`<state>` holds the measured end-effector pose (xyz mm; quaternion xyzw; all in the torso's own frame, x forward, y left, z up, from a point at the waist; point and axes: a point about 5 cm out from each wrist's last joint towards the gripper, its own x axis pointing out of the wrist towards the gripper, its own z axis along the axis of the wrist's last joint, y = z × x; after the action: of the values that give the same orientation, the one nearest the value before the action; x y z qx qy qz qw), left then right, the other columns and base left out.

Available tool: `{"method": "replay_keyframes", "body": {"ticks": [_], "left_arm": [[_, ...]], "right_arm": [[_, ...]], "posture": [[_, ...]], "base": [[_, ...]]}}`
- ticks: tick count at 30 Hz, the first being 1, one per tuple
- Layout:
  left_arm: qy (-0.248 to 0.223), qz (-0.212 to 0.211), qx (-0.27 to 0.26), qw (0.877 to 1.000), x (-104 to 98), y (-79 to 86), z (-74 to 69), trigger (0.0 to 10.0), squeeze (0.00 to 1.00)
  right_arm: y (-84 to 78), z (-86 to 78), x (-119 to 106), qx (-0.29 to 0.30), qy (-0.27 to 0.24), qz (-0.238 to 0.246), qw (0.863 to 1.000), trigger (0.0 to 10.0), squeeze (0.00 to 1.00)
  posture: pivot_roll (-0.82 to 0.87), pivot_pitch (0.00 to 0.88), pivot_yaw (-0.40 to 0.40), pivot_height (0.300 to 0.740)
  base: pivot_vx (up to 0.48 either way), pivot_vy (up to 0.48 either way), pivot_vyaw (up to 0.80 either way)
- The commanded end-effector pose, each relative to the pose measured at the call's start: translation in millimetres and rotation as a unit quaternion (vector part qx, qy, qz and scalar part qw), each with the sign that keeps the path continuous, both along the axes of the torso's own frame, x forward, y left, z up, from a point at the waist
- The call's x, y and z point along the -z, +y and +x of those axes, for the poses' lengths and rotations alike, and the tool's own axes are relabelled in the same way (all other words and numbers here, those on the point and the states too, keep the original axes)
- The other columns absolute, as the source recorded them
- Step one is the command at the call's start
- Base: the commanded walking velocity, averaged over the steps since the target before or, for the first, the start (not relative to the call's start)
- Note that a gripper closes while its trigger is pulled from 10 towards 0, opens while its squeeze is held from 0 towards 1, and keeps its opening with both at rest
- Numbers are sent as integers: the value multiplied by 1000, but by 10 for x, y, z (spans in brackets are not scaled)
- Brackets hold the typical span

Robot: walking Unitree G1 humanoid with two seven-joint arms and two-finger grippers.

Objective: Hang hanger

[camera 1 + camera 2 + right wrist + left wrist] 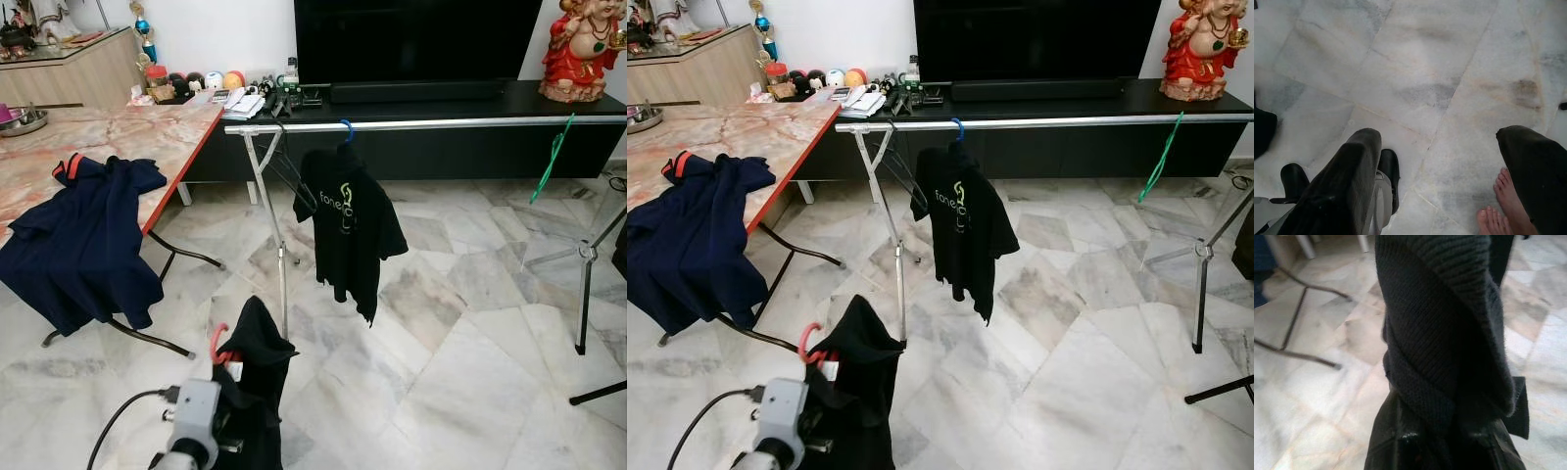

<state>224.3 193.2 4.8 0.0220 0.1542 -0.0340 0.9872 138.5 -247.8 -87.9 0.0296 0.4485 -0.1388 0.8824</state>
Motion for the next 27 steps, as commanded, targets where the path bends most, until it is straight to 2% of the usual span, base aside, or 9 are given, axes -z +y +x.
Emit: {"method": "replay_keyframes", "body": {"ticks": [1, 7, 13, 17, 20, 27], "left_arm": [[-19, 5, -22, 1000, -98, 103, 31, 10000, 0], [-24, -1, -33, 999, -148, 93, 25, 10000, 0], [-13, -7, -13, 1000, -164, 69, 21, 10000, 0], [-11, -3, -13, 1000, -181, 146, 37, 10000, 0], [-5, -8, -23, 1000, -153, 167, 44, 10000, 0], [0, -21, -12, 1000, -138, 61, 65, 10000, 0]], "right_arm": [[24, 8, 4, -5, 0, 6, 1000, 10000, 0], [78, 101, -9, -13, 1, 6, 1000, 10000, 0], [175, 194, -17, -8, -4, 12, 1000, 10000, 0], [228, 245, -23, -6, -6, 14, 1000, 10000, 0], [224, 231, -16, -2, -1, 11, 1000, 10000, 0], [112, 80, 16, 6, 13, 9, 1000, 10000, 0]], "posture": [[-17, 0, 46, 740], [-14, 0, 45, 740], [-25, 0, 64, 740], [-23, 0, 75, 740], [-23, 0, 74, 740], [-31, 0, 81, 740]], "base": [[0, 0, 0], [0, 0, 0], [247, 0, 0], [264, 0, 0], [293, 0, 0], [318, 0, 0]]}}
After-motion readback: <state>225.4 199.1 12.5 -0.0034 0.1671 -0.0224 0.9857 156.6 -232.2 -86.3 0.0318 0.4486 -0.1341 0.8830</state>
